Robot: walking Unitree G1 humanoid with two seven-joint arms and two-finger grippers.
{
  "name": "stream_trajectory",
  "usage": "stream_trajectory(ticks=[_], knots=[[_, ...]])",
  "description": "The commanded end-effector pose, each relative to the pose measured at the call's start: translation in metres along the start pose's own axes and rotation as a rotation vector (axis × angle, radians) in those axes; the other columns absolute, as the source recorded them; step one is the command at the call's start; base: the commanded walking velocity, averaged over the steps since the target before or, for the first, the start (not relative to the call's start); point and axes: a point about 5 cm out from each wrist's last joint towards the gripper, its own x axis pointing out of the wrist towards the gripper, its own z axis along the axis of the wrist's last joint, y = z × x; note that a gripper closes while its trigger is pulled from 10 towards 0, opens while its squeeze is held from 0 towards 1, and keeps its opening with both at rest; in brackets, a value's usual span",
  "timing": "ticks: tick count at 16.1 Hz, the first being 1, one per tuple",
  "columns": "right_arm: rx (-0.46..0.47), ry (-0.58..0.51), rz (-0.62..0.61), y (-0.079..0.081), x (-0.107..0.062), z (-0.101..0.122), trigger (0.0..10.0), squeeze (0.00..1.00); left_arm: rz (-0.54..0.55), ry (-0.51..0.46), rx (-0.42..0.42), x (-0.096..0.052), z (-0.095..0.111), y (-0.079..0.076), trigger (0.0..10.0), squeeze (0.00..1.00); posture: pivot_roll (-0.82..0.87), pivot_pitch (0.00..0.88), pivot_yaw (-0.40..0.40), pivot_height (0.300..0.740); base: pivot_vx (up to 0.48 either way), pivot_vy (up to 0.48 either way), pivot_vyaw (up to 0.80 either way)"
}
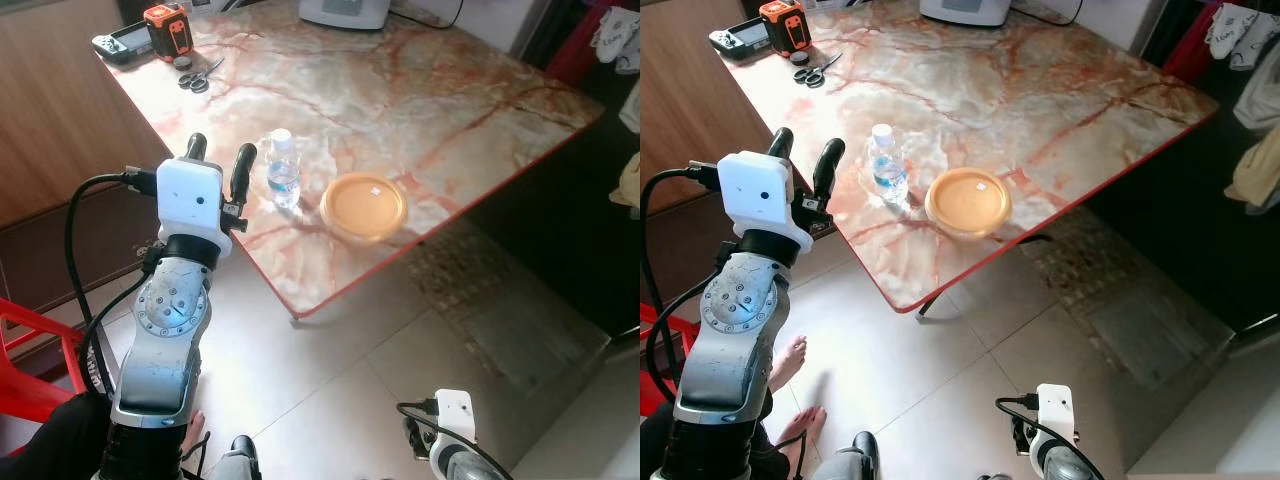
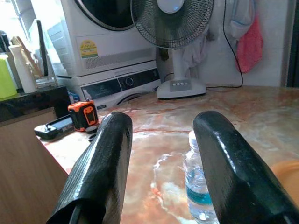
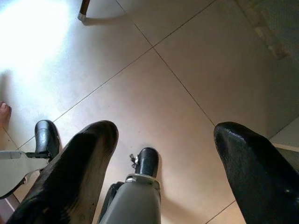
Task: Restocking fridge
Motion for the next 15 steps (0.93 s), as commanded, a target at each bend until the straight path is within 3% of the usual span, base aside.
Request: stream_trajectory(ticks=[1,15], knots=[[0.011,0.024,-0.011,-0.0045,-0.0018,-0.0066,10.0,0.0,0.014,-0.034,0.006,0.0014,0.0082,0.0012,10.0,0.0,0.07,0.212,-0.093,0.74,0.255,0.0,0.0],[0.011,0.034,-0.007,-0.0037,-0.0016,-0.0069,10.0,0.0,0.005,-0.035,0.004,0.0033,0.0088,0.0014,10.0,0.0,0.07,0.216,-0.087,0.74,0.264,0.0,0.0]])
